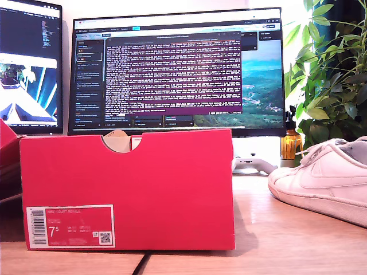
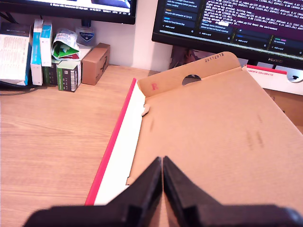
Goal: Pack the white shoes by picking the first shoe and placing it inside the red shoebox, left side, then picking and rotating the second shoe and placing it in the shoebox
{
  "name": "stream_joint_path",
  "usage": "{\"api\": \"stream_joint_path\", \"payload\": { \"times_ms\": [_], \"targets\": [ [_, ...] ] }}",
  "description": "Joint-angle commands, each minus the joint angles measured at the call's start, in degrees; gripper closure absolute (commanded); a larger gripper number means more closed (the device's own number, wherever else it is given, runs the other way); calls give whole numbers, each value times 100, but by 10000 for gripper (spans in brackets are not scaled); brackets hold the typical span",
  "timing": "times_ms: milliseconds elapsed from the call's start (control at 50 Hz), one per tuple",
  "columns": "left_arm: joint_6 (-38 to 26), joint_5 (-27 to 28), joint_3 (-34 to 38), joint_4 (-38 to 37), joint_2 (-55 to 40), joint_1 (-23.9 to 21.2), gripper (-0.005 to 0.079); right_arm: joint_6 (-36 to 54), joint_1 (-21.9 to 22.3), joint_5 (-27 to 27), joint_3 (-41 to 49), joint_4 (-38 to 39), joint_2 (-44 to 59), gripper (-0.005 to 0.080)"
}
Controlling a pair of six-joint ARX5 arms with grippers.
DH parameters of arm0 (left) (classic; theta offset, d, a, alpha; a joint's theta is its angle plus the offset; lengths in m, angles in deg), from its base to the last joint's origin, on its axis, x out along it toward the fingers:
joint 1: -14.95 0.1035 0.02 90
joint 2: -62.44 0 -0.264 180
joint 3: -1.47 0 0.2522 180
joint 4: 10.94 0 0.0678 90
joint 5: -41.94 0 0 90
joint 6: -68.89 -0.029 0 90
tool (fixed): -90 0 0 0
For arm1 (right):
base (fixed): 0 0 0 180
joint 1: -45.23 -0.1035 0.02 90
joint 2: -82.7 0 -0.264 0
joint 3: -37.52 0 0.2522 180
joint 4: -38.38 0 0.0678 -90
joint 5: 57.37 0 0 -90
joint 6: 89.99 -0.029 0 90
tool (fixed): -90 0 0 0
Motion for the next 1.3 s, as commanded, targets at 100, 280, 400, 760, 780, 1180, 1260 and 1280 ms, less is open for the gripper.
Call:
{"api": "stream_joint_path", "payload": {
  "times_ms": [100, 280, 400, 760, 780, 1180, 1260, 1280],
  "targets": [
    [-42, 11, 101, -262, 48, 7, 754, 0, 48, 2, 55, 55, -35, 753],
    [-33, 11, 101, -262, 48, 7, 754, -2, 48, 4, 55, 57, -35, 753],
    [-22, 15, 101, -260, 48, 4, 754, -4, 48, 4, 55, 55, -35, 753],
    [973, 1117, -131, 236, 48, -2, 754, -2273, 37, 1639, 55, 249, -35, 754],
    [988, 1241, -179, 308, 48, -4, 754, -2371, 37, 1775, 55, 293, -35, 754],
    [315, 2715, -1902, -310, -151, -267, 751, -3097, 37, 2896, -688, 1102, 57, 762],
    [-1023, 2621, -2376, -1338, -352, -291, 730, -2946, 37, 2896, -999, 981, 190, 763],
    [-1373, 2573, -2490, -1596, -417, -295, 720, -2918, 37, 2896, -1080, 949, 243, 763]
  ]
}}
